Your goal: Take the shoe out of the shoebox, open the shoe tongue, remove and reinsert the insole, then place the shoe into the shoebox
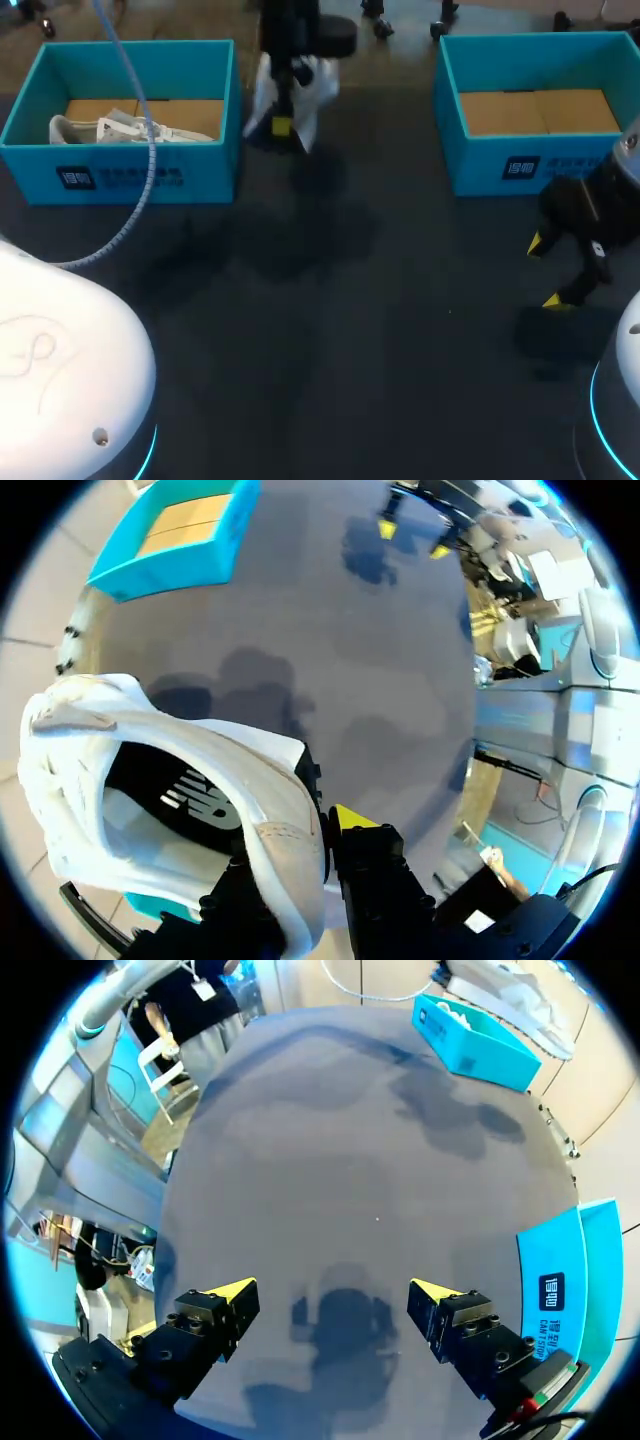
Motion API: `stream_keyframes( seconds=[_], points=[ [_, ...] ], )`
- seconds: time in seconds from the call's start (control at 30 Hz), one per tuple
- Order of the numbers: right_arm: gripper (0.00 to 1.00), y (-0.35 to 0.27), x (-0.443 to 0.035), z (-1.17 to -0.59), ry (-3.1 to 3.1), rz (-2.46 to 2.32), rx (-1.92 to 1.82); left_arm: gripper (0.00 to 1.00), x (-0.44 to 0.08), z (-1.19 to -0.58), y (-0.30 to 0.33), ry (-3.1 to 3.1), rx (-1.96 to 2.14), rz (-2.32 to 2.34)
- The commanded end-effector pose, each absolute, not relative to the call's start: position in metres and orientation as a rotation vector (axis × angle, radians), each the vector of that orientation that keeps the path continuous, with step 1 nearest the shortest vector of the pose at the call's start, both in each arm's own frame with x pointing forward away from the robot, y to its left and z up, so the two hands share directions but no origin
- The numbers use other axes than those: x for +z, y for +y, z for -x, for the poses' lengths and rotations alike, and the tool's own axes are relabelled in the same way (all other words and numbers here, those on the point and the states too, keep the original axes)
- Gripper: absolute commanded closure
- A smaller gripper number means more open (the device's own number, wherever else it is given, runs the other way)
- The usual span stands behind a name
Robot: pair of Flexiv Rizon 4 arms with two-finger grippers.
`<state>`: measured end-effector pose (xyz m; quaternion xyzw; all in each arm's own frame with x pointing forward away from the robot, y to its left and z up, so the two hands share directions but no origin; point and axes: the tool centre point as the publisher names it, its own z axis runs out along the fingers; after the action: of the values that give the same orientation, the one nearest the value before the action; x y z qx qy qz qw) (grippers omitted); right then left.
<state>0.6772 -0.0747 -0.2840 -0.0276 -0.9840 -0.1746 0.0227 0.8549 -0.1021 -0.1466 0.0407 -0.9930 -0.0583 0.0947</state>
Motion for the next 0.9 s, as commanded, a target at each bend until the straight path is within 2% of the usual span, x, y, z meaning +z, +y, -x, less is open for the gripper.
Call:
stream_keyframes(
  seconds=[0.03,0.3,0.9],
  points=[
    [0.00,-0.074,-0.285,-0.677,-3.049,0.084,-0.537,1.00,-0.119,-0.894,-0.062,-2.922,-0.188,-0.175],
    [0.00,-0.074,-0.285,-0.677,-3.049,0.084,-0.537,1.00,-0.108,-0.937,-0.001,-2.936,-0.175,-0.286],
    [0.00,-0.074,-0.285,-0.677,-3.049,0.084,-0.537,1.00,-0.127,-1.016,0.140,-2.960,-0.150,-0.322]
  ],
)
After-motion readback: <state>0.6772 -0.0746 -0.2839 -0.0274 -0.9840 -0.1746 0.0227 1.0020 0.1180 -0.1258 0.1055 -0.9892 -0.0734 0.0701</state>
